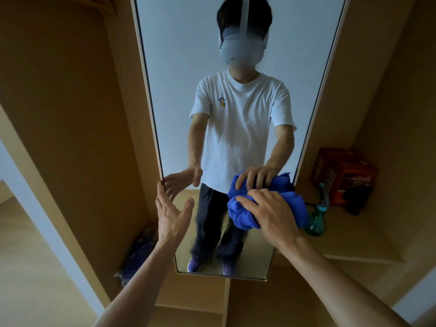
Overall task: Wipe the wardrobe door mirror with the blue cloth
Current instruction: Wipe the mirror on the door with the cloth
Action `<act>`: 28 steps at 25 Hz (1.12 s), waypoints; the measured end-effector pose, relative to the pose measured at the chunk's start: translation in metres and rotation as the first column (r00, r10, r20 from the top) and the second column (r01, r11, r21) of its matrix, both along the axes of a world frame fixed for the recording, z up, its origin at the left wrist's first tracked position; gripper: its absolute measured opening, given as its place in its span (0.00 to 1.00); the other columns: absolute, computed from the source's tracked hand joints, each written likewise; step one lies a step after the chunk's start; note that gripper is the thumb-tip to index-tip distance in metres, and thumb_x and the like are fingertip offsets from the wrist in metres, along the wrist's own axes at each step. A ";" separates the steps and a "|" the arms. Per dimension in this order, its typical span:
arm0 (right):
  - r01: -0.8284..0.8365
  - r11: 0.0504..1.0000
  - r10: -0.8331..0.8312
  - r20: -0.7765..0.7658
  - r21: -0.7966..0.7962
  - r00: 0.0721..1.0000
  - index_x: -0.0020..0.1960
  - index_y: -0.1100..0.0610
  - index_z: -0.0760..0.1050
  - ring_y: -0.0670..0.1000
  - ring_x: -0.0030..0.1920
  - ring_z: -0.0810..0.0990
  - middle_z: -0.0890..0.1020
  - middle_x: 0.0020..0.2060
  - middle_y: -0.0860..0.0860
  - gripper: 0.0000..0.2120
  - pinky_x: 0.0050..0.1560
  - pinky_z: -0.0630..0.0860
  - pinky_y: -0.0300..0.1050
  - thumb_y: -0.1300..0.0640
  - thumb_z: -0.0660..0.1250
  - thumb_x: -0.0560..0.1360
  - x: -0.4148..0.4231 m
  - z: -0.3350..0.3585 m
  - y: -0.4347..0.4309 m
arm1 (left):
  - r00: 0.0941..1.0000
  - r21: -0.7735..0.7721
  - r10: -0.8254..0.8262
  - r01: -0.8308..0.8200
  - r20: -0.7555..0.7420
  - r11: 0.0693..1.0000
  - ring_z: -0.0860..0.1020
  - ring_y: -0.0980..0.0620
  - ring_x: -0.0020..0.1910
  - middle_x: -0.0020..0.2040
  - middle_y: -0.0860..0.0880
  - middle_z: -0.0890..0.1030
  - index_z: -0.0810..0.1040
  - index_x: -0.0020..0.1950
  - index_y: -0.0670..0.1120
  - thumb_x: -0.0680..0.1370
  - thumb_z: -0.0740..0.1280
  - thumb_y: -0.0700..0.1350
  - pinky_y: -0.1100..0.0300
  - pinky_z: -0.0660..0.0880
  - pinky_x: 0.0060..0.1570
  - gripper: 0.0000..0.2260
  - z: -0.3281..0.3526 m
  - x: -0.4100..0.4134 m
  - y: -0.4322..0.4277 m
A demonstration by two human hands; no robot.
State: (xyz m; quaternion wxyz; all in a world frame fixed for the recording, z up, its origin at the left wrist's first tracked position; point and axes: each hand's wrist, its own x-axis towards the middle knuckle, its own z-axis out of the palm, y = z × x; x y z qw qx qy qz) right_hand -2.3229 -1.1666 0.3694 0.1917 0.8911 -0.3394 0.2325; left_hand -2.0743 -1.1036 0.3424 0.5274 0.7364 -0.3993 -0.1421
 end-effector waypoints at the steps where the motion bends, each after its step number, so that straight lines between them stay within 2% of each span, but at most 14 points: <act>1: 0.000 1.000 0.000 0.021 -0.004 1.000 0.67 0.52 0.76 0.55 0.50 0.78 0.80 0.55 0.52 0.20 0.49 0.74 0.51 0.58 0.65 0.76 -0.001 0.007 0.001 | 1.000 0.001 -0.009 0.009 0.001 1.000 0.65 0.40 0.76 0.83 0.46 0.53 0.42 0.82 0.56 0.79 0.68 0.55 0.49 0.71 0.53 0.42 0.000 0.001 0.001; 4: 0.011 0.999 -0.006 0.105 -0.042 0.995 0.67 0.53 0.77 0.57 0.48 0.77 0.79 0.51 0.53 0.22 0.46 0.74 0.53 0.55 0.56 0.76 -0.010 0.039 0.004 | 0.999 -0.004 -0.032 0.032 0.012 0.999 0.64 0.40 0.77 0.83 0.46 0.52 0.42 0.82 0.56 0.80 0.68 0.55 0.46 0.73 0.55 0.41 0.000 0.004 0.005; 6: 0.031 0.995 -0.013 0.173 -0.098 0.985 0.67 0.53 0.77 0.57 0.48 0.77 0.79 0.50 0.53 0.23 0.46 0.73 0.54 0.57 0.57 0.75 -0.018 0.065 0.002 | 0.999 0.000 -0.034 0.034 0.007 0.999 0.64 0.40 0.77 0.83 0.46 0.52 0.42 0.83 0.55 0.80 0.67 0.54 0.45 0.74 0.57 0.41 0.000 0.004 0.005; 10: 0.080 0.972 -0.019 0.267 -0.221 0.964 0.66 0.54 0.78 0.58 0.46 0.75 0.79 0.51 0.55 0.23 0.45 0.71 0.54 0.58 0.57 0.73 -0.035 0.106 -0.007 | 1.000 -0.007 -0.011 0.011 0.012 1.000 0.66 0.39 0.75 0.83 0.46 0.53 0.42 0.82 0.56 0.80 0.67 0.54 0.49 0.71 0.50 0.40 -0.002 0.000 0.002; 16: 0.100 0.965 -0.021 0.308 -0.242 0.951 0.63 0.57 0.80 0.59 0.44 0.78 0.80 0.50 0.56 0.20 0.44 0.74 0.55 0.65 0.71 0.71 -0.036 0.079 -0.008 | 0.999 -0.025 0.023 -0.022 0.028 0.999 0.66 0.39 0.75 0.83 0.46 0.53 0.43 0.83 0.56 0.80 0.68 0.52 0.48 0.71 0.52 0.40 -0.008 -0.001 0.000; 22: 0.062 0.998 -0.052 0.231 -0.034 0.972 0.66 0.56 0.79 0.60 0.49 0.81 0.81 0.53 0.56 0.23 0.49 0.78 0.57 0.65 0.74 0.71 -0.038 -0.004 0.001 | 0.999 -0.035 0.014 -0.013 0.037 0.999 0.66 0.39 0.76 0.83 0.46 0.53 0.43 0.83 0.56 0.80 0.68 0.52 0.50 0.71 0.52 0.40 -0.010 0.001 0.000; 26: 0.091 0.996 -0.092 0.252 0.018 0.963 0.65 0.57 0.78 0.60 0.46 0.81 0.81 0.52 0.56 0.19 0.47 0.80 0.57 0.62 0.64 0.75 -0.035 -0.018 0.004 | 0.999 -0.039 0.001 0.000 0.038 0.999 0.66 0.40 0.76 0.83 0.47 0.54 0.44 0.83 0.56 0.81 0.68 0.52 0.50 0.71 0.52 0.40 -0.009 0.003 0.003; 28: 0.099 0.988 -0.126 0.256 0.117 0.958 0.64 0.55 0.77 0.58 0.48 0.81 0.80 0.52 0.53 0.19 0.45 0.79 0.54 0.63 0.65 0.74 -0.035 -0.014 0.006 | 1.000 -0.047 -0.006 0.007 0.029 0.999 0.66 0.41 0.76 0.82 0.47 0.54 0.44 0.83 0.56 0.81 0.68 0.51 0.51 0.70 0.52 0.39 -0.009 0.004 0.005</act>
